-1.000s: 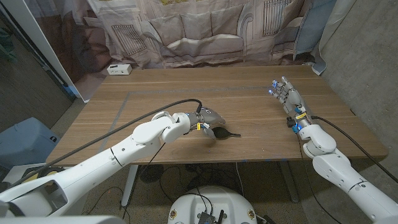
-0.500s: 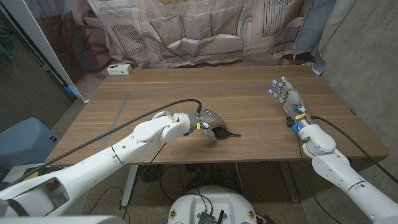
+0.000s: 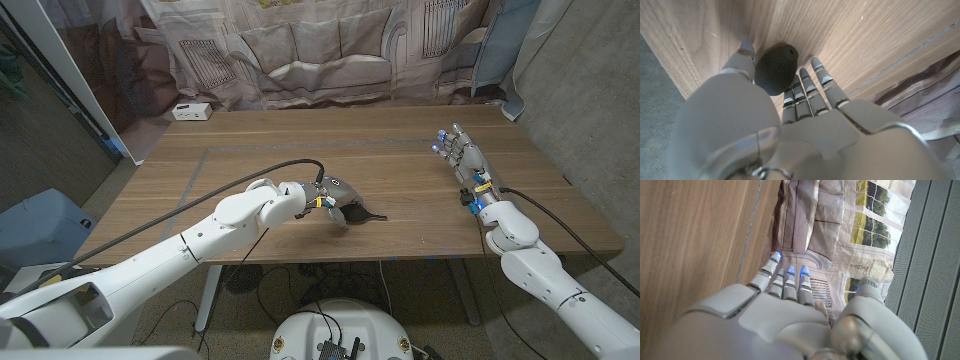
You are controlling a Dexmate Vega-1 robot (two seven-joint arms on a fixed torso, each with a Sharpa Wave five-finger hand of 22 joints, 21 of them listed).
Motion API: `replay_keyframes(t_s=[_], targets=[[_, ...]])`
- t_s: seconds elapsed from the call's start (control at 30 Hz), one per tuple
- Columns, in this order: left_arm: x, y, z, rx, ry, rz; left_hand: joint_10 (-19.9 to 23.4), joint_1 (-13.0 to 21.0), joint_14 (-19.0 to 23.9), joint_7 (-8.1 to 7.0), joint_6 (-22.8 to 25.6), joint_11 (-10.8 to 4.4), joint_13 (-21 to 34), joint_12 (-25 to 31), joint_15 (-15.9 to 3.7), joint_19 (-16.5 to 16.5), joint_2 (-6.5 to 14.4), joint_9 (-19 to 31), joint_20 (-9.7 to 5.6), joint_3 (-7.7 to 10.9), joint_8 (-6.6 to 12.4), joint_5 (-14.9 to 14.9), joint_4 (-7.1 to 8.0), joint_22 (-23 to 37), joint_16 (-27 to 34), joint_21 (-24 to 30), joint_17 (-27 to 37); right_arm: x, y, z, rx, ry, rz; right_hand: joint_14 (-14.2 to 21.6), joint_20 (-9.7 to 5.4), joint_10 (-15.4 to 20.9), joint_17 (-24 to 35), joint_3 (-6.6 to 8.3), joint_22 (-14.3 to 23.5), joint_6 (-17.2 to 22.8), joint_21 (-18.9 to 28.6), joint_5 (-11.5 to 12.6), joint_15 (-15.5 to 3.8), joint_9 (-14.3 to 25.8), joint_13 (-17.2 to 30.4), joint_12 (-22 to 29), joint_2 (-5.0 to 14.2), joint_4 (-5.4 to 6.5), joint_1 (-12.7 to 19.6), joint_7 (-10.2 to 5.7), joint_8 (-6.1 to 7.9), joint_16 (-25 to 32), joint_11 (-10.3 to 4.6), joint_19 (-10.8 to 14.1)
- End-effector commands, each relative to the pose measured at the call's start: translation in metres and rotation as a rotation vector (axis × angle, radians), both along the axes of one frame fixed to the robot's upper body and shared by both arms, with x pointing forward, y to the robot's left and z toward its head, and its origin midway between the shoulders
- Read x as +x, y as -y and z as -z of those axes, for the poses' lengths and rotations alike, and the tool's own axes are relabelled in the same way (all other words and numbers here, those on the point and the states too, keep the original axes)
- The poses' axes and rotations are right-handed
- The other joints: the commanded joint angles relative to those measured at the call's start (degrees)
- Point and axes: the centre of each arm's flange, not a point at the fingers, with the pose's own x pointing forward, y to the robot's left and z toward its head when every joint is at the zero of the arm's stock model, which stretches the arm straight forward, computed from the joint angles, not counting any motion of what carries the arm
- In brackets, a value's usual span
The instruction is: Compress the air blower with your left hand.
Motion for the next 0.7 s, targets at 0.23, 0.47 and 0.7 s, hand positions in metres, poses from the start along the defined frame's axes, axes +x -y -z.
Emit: replay_keyframes(t_s=[0.23, 0.47, 0.7], targets=[[0.0034, -0.0026, 0.0048, -0.092, -0.010, 0.026, 3.00, 2.78, 3.30, 0.24, 3.27, -0.04, 0.38, 1.06, -1.54, 2.56, 1.22, 0.35, -0.08, 0.54, 0.86, 0.14, 0.14, 0.34, 1.08, 0.77, 0.24, 0.0022, -0.0015, 0.0042, 0.009, -0.009, -0.006, 0.53, 0.42, 0.36, -0.06, -0.23, 0.17, 0.35, 0.26, -0.05, 0.26, 0.25, 0.15, 0.16, 0.45, -0.23, -0.10, -0.02, -0.08, 0.37, 0.05, 0.04], [0.0033, 0.0003, 0.0070, -0.086, -0.017, 0.021, 3.80, 2.90, 3.91, 0.13, 4.04, -0.14, 0.40, 1.23, -1.46, 3.22, 0.91, 0.37, 0.06, 0.14, 0.94, 0.07, 0.29, 0.37, 1.13, 0.93, 0.23, 0.0024, -0.0007, 0.0053, 0.012, -0.006, -0.005, 0.57, 0.49, 0.53, -0.06, -0.27, 0.17, 0.46, 0.24, -0.06, 0.24, 0.26, 0.16, 0.22, 0.41, -0.22, -0.14, 0.03, -0.04, 0.38, 0.09, -0.03], [0.0051, 0.0032, 0.0087, -0.089, -0.029, 0.013, 3.98, 2.86, 4.30, 0.28, 4.27, -0.08, 0.41, 1.21, -1.46, 3.34, 0.91, 0.38, 0.25, -0.10, 0.89, 0.04, 0.47, 0.38, 1.20, 0.92, 0.28, 0.0021, 0.0017, 0.0071, 0.017, -0.009, -0.002, 0.64, 0.54, 0.65, -0.07, -0.29, 0.18, 0.50, 0.23, -0.05, 0.29, 0.26, 0.16, 0.24, 0.43, -0.22, -0.15, 0.00, -0.03, 0.40, -0.10, -0.07]])
